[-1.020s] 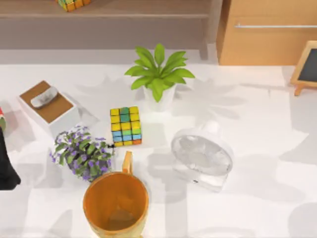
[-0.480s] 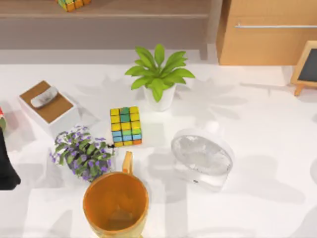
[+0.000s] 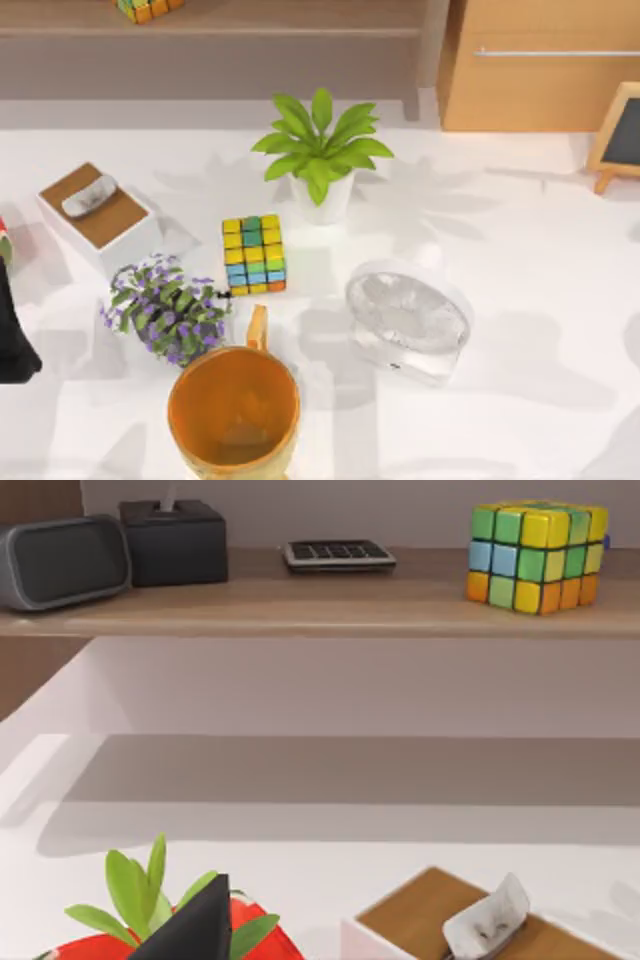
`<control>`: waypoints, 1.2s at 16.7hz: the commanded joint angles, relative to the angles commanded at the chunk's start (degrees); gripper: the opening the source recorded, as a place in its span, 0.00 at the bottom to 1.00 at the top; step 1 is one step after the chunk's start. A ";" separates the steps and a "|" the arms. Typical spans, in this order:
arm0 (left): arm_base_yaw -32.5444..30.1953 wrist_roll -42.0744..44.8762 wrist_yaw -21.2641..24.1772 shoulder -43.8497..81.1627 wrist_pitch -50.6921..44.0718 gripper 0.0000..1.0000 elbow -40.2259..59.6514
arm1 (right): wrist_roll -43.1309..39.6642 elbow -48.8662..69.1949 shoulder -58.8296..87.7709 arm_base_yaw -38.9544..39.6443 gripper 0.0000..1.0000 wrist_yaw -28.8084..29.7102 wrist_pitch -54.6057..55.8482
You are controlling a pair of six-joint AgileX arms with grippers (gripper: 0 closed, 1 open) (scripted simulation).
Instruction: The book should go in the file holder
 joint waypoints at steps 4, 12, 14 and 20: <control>0.00 0.00 0.00 0.00 0.00 1.00 0.00 | 0.46 4.20 3.37 1.60 0.00 1.20 -0.49; 0.00 0.00 0.00 0.00 0.00 1.00 0.00 | 0.36 5.75 5.04 2.01 0.15 2.10 -0.81; 0.00 0.00 0.00 0.00 0.00 1.00 0.00 | 0.36 5.75 5.04 2.01 0.30 2.10 -0.81; 0.00 0.00 0.00 0.00 0.00 1.00 0.00 | 0.36 5.75 5.04 2.01 0.75 2.10 -0.81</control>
